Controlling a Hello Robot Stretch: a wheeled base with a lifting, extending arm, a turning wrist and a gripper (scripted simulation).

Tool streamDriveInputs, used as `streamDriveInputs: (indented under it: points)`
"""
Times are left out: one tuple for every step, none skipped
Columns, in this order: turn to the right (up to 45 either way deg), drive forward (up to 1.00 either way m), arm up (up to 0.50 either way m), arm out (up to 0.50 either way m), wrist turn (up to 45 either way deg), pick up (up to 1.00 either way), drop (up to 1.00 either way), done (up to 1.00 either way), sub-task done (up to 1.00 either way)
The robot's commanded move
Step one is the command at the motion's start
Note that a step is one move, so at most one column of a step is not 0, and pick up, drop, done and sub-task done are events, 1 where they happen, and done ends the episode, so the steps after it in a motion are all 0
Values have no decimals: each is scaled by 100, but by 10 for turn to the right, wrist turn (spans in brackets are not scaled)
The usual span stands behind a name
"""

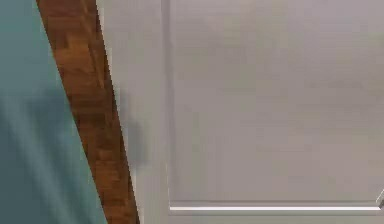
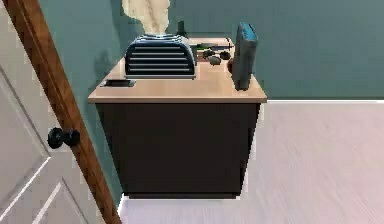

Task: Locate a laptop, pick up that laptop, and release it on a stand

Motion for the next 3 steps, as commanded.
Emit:
streamDriveInputs:
  points:
    - [450, 0, 0, 0, 0, 0, 0, 0, 0]
    - [450, 0, 0, 0, 0, 0, 0, 0, 0]
    - [450, 0, 0, 0, 0, 0, 0, 0, 0]
